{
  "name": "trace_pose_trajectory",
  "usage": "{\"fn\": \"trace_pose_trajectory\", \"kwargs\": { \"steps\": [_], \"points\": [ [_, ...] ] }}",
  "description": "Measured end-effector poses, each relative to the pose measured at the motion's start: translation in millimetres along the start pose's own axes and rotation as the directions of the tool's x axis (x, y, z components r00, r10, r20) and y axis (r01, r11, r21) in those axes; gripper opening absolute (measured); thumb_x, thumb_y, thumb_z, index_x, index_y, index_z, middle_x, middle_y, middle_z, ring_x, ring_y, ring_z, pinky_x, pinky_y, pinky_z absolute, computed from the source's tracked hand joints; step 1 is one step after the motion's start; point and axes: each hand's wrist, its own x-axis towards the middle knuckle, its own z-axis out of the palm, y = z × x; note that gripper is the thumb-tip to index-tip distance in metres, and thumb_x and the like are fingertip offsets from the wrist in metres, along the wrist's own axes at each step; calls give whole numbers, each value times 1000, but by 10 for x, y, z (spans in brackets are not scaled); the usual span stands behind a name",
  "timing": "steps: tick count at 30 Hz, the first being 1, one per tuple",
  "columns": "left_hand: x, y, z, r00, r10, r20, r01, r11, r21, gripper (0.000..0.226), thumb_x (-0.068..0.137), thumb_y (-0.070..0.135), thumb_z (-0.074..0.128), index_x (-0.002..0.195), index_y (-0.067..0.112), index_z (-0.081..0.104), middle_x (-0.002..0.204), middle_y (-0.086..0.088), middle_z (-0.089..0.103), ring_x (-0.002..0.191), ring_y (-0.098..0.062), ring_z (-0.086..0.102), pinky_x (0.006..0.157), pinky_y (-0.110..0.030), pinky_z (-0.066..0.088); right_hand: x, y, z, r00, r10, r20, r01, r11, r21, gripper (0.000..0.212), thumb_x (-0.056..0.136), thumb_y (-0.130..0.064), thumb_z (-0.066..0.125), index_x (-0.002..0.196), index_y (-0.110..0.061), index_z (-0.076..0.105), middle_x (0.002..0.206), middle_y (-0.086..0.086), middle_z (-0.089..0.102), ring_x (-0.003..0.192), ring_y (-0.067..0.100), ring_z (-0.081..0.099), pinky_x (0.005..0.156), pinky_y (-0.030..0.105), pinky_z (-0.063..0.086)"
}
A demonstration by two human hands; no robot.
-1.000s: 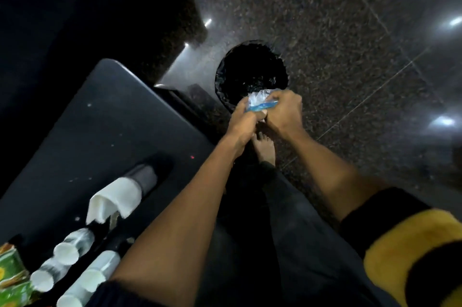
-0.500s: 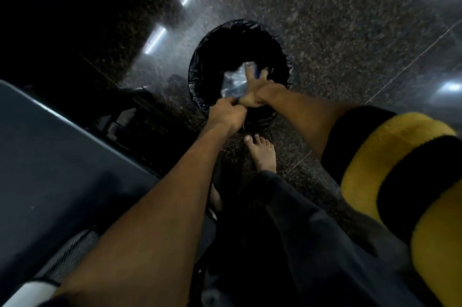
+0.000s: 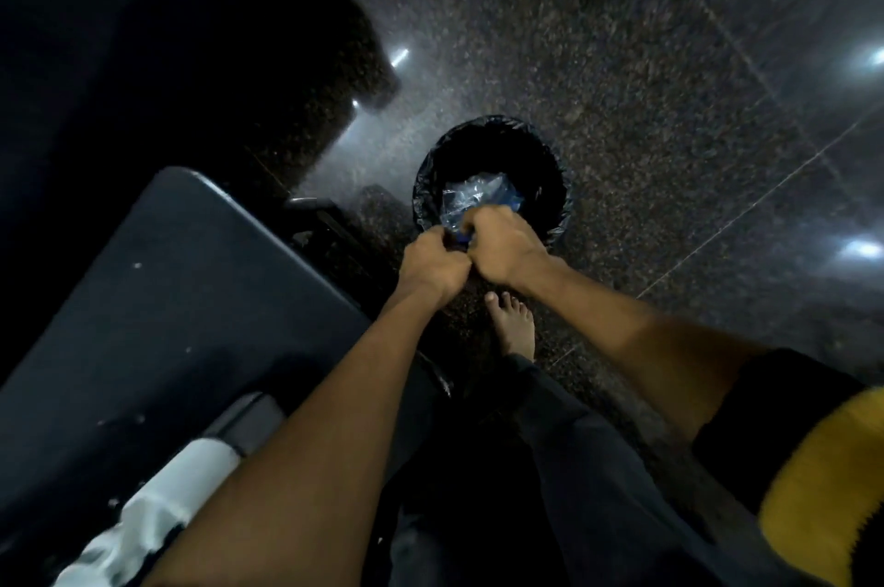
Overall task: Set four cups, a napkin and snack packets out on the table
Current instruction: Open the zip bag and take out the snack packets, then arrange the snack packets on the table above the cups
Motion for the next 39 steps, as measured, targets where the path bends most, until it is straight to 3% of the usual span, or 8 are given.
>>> {"fn": "trace_pose_trajectory", "kwargs": {
  "steps": [5, 11, 13, 17, 21, 28, 33, 39],
  "points": [
    [-644, -47, -730, 991, 63, -116, -77, 991, -113, 24, 86, 18, 61, 108, 11, 68, 115, -19, 71, 107, -35, 66, 93, -39, 54, -532, -805, -272, 988, -139, -69, 138, 990, -25, 32, 77, -26, 46, 94, -13, 70, 99, 18, 72, 95, 36, 68, 77, 40, 56],
    [-1509, -548, -1558, 935, 99, -339, -212, 925, -315, 12, 86, 9, 62, 97, 12, 66, 99, -8, 71, 95, -24, 63, 74, -25, 43, -1251, -1974, -225, 946, -292, -143, 272, 951, -146, 22, 87, -29, 61, 99, -13, 69, 101, 18, 72, 97, 38, 67, 74, 37, 51],
    [-1832, -828, -1775, 913, 109, -394, -266, 891, -369, 14, 86, 3, 60, 98, 9, 66, 93, -7, 69, 86, -20, 60, 70, -23, 42, -1513, -2346, -87, 930, -335, -151, 307, 935, -179, 22, 84, -31, 62, 98, -14, 68, 100, 18, 71, 96, 38, 68, 74, 36, 52],
    [-2473, -1696, -2156, 876, 100, -473, -335, 830, -445, 18, 88, 2, 59, 103, 8, 65, 98, -8, 72, 87, -20, 65, 81, -33, 55, -2120, -3117, 446, 904, -410, -121, 372, 894, -252, 27, 82, -30, 62, 103, -16, 70, 104, 14, 71, 100, 35, 66, 79, 38, 54],
    [-3095, -2826, -2445, 825, 60, -561, -367, 813, -452, 18, 89, 5, 58, 102, 15, 65, 93, -2, 70, 82, -18, 65, 76, -29, 51, -2750, -3868, 1256, 867, -494, -60, 454, 835, -312, 28, 81, -29, 61, 103, -15, 70, 106, 11, 70, 98, 33, 66, 75, 34, 51],
    [-3740, -4791, -2592, 801, -127, -586, -208, 858, -470, 33, 79, 4, 56, 108, 17, 66, 97, -1, 71, 93, -25, 68, 89, -42, 57, -3366, -4678, 2819, 840, -504, 200, 537, 722, -435, 45, 72, -15, 56, 114, -17, 69, 109, 13, 72, 103, 36, 67, 85, 42, 57],
    [-3860, -5660, -2446, 816, -257, -517, -107, 812, -573, 37, 80, 13, 64, 117, 15, 64, 113, -6, 70, 105, -26, 65, 94, -39, 54, -3467, -4932, 3700, 793, -492, 360, 609, 619, -495, 31, 74, -20, 59, 103, -16, 69, 100, 11, 72, 97, 36, 68, 80, 42, 58],
    [-3839, -6401, -2208, 853, -396, -340, 80, 743, -665, 57, 80, 7, 61, 136, 13, 54, 131, -10, 60, 123, -30, 57, 104, -43, 48, -3309, -5180, 4485, 759, -431, 488, 649, 559, -515, 31, 79, -17, 61, 108, -11, 68, 114, 15, 68, 106, 37, 65, 85, 39, 55]
  ]
}}
